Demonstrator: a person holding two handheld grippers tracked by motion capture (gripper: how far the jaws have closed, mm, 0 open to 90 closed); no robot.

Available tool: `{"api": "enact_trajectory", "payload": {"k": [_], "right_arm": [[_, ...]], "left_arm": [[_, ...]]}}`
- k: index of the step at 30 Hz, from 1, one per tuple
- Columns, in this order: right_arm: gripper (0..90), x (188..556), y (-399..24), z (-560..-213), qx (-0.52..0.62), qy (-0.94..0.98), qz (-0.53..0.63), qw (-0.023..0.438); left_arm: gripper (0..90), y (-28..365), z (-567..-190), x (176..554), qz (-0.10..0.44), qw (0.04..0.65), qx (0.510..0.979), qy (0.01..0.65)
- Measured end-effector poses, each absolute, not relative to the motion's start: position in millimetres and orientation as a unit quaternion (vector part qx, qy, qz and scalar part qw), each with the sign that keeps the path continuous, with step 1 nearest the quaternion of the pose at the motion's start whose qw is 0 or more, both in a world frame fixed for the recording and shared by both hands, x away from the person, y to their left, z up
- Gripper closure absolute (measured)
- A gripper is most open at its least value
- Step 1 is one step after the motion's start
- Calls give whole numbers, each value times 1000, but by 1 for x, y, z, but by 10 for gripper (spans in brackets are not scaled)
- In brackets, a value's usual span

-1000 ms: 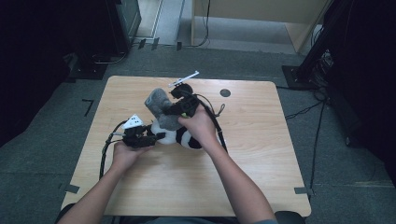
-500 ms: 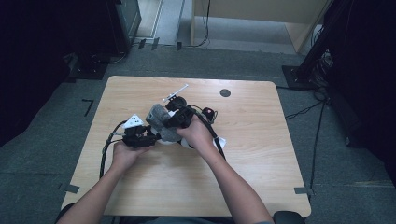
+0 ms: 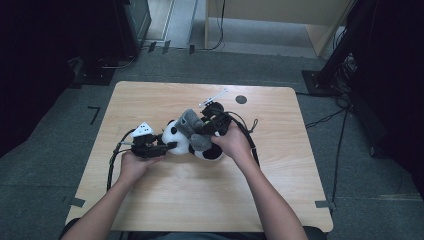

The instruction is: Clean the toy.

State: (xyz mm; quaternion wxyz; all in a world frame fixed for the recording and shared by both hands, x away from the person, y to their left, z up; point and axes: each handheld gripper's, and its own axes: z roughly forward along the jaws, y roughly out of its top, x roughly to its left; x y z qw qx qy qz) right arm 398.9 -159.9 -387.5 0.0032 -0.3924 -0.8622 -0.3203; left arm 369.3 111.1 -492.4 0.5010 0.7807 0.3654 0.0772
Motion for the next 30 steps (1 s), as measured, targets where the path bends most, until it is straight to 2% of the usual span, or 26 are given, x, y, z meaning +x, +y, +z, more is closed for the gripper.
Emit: {"api": "enact_trajectory", "payload": {"k": [9, 16, 20, 24, 30], "right_arm": [[785, 396, -195, -391, -415, -844, -341, 4], [785, 395, -208, -396, -423, -831, -360, 9], [789, 396, -214, -387, -432, -813, -391, 19], [789, 393, -207, -373, -422, -804, -418, 20], [787, 391, -158, -358, -380, -829, -410, 8]], "left_arm": [[422, 111, -492, 369, 79, 501, 781, 364], [422, 110, -492, 369, 78, 502, 781, 365], [420, 110, -492, 369, 80, 503, 779, 366], [419, 110, -492, 368, 81, 503, 779, 367], [411, 110, -493, 368, 82, 504, 779, 364]]}}
